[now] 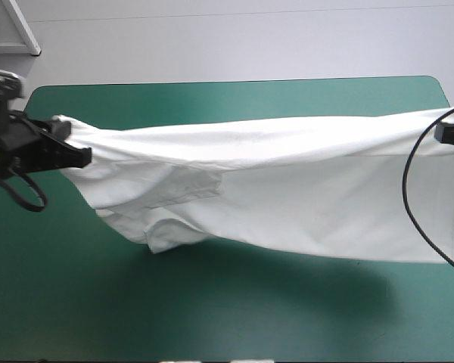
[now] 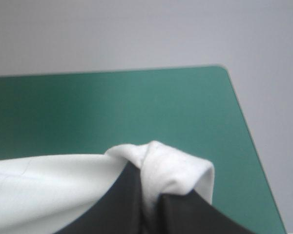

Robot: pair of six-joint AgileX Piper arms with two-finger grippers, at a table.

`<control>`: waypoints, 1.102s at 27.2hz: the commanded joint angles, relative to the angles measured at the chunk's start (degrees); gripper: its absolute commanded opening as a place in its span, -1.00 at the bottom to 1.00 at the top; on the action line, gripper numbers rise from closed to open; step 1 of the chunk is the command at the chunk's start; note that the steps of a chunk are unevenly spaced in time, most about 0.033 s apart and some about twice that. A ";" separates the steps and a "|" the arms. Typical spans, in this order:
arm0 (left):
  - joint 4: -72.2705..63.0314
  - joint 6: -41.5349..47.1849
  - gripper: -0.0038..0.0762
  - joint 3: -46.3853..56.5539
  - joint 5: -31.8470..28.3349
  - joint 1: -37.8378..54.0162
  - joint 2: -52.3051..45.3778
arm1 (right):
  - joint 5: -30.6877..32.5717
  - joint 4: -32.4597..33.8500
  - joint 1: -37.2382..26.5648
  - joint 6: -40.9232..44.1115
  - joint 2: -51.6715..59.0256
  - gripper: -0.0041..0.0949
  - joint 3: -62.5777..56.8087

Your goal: Fold the cloth

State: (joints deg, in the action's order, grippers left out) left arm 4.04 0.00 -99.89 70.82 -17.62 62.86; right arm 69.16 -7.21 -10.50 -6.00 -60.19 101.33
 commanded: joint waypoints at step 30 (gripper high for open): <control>2.36 -4.84 -0.93 -9.78 -24.26 -0.29 29.12 | -20.80 -11.17 -0.22 -6.02 -25.08 -0.95 5.26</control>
State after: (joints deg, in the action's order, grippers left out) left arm 8.84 -5.21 -108.50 56.73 -17.80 88.92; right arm 57.44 -17.78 -10.50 -10.77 -82.57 106.11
